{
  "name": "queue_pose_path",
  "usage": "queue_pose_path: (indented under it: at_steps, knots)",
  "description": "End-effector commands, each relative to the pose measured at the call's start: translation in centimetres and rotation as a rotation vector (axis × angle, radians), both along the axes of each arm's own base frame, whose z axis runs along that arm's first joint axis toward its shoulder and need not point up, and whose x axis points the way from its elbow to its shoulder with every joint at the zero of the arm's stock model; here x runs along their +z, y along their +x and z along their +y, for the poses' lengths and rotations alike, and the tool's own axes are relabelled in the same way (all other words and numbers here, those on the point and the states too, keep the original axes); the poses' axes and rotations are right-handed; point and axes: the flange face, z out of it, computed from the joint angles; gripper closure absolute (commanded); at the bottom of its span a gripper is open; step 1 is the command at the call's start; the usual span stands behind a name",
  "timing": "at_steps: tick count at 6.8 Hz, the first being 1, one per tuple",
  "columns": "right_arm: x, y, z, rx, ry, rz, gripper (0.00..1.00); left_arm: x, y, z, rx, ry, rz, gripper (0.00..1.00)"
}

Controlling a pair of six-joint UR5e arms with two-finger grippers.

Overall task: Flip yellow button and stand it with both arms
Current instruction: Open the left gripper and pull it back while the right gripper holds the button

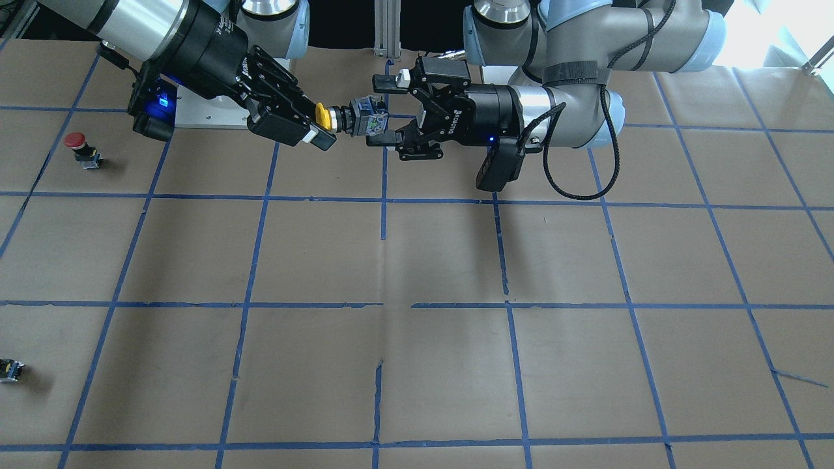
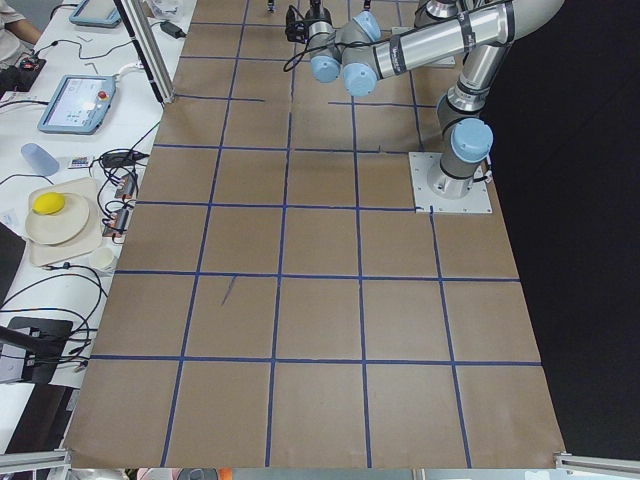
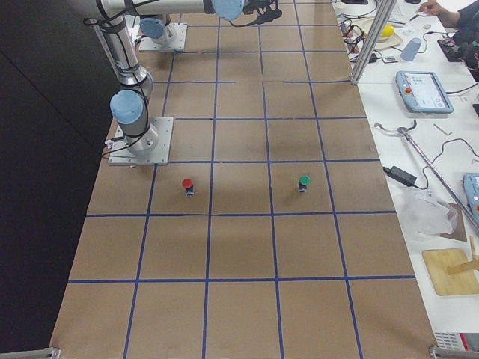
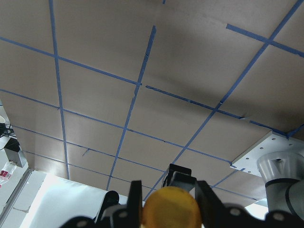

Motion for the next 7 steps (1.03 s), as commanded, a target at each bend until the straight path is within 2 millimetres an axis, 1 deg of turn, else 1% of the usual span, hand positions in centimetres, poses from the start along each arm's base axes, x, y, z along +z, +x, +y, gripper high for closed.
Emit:
queue_pose_path:
  at_steps: [1, 2, 3, 4, 5, 6, 7]
  knots:
    - [-0.3, -1.8, -0.6, -0.006, -0.02, 0.058, 0.88, 0.9, 0.0, 0.0, -0.011, 0.026, -0.003, 0.01]
    - [-0.4, -4.2, -1.2, 0.022, -0.068, 0.113, 0.88, 0.7, 0.3, -0.2, -0.04, 0.067, -0.037, 0.01]
    - [-1.2, -7.6, -1.7, 0.085, -0.131, 0.179, 0.88, 0.7, 0.8, -0.6, -0.082, 0.059, -0.115, 0.01]
    - [-1.9, -11.4, -2.2, 0.204, -0.217, 0.261, 0.88, 1.0, 0.9, -1.0, -0.123, 0.049, -0.181, 0.01]
    - [-3.6, -14.9, -2.8, 0.331, -0.279, 0.302, 0.89, 0.1, 1.1, -0.7, -0.175, 0.063, -0.261, 0.01]
    - [-6.7, -19.2, -2.3, 0.563, -0.337, 0.37, 0.92, 0.2, 1.4, -0.5, -0.215, 0.078, -0.335, 0.01]
    - [-9.7, -23.5, -1.6, 0.714, -0.385, 0.398, 0.92, 0.5, 1.8, -1.2, -0.234, 0.094, -0.424, 0.01]
